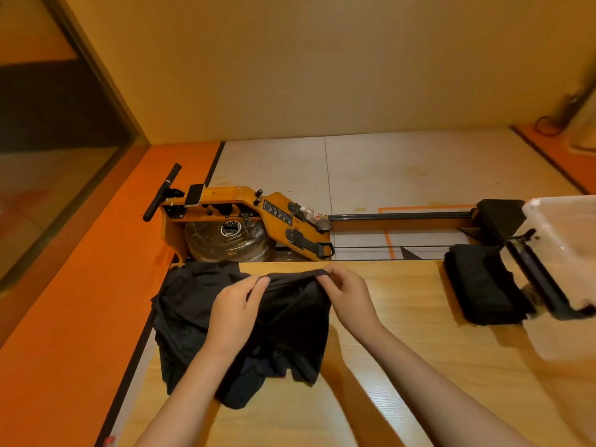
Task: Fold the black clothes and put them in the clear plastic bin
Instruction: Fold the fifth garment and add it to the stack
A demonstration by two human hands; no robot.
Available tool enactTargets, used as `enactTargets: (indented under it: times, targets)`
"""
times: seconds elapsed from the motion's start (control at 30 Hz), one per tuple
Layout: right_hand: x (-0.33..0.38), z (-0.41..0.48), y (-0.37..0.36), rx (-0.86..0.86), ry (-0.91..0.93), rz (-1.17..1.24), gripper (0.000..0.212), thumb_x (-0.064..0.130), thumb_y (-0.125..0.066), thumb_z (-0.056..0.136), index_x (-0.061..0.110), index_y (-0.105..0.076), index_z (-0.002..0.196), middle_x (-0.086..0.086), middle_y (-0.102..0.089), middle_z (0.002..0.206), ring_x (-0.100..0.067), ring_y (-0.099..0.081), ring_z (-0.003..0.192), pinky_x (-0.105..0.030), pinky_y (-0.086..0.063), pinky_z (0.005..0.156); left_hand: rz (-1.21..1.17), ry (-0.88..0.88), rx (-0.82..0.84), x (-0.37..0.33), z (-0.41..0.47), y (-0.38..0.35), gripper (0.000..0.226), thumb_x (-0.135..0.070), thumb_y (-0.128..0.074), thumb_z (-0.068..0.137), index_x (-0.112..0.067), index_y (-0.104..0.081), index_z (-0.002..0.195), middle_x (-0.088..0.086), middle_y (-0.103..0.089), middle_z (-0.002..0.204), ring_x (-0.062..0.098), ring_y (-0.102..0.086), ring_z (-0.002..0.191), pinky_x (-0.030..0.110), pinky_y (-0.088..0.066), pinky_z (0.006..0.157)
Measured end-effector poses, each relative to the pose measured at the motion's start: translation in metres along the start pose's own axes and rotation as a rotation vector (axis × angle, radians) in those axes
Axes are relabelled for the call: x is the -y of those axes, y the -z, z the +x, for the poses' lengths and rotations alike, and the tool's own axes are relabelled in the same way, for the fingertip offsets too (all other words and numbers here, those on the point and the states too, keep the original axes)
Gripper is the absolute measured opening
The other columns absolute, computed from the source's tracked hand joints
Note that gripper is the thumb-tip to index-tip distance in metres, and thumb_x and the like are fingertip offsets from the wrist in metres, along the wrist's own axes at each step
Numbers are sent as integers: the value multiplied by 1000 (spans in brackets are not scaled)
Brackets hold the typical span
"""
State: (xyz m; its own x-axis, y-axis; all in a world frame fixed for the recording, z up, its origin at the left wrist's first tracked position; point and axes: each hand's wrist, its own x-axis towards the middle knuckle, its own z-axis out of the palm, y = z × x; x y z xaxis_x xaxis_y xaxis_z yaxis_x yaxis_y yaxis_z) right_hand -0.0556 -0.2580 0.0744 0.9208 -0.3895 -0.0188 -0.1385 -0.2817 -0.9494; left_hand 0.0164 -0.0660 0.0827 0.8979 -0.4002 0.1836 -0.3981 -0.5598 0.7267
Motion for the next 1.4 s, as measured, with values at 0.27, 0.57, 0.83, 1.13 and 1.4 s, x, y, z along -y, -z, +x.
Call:
enactTargets:
  times: [0.27, 0.57, 0.83, 1.13, 1.4]
  targets:
    - [62, 18, 103, -65, 156, -23, 26, 22, -59, 95, 4, -66, 77, -8, -64, 74, -1, -55, 66, -15, -40, 63, -77, -173, 1, -100, 57, 17, 29, -34, -50, 98, -23, -59, 72, -2, -58, 67, 11, -55, 66, 31, -42, 63]
    - [141, 62, 189, -274, 411, -29, 34, 18, -65, 91, 2, -57, 63, 0, -48, 59, -2, -41, 58, -25, -31, 56, -8, -434, -111, -209, 131, 45, 43, -31, -51, 99, -31, -37, 59, -8, -41, 56, 4, -40, 55, 26, -26, 56]
    - [148, 59, 217, -270, 454, -43, 39, 23, -63, 93, -7, -56, 69, -14, -48, 62, -10, -46, 62, -29, -33, 59, -49, -481, -88, -235, 135, 33, 40, -33, -49, 100, -16, -45, 64, 6, -46, 60, 17, -44, 58, 29, -25, 55]
    - [-54, -32, 134, 305, -39, -473, 50, 65, -49, 84, 19, -58, 66, -2, -55, 67, -12, -55, 68, -34, -45, 68, 139, 28, 424, -53, 1, -96, 42, -46, -46, 98, -15, -49, 70, 8, -53, 68, 16, -54, 66, 32, -30, 58]
    - [-154, -108, 84, 458, -347, -452, 36, 53, -59, 87, 29, -52, 61, 6, -59, 69, -7, -60, 73, -19, -39, 62, 238, 252, 628, 9, -101, -138, 43, -48, -43, 99, -20, -32, 69, 4, -39, 66, 11, -41, 62, 33, -23, 58]
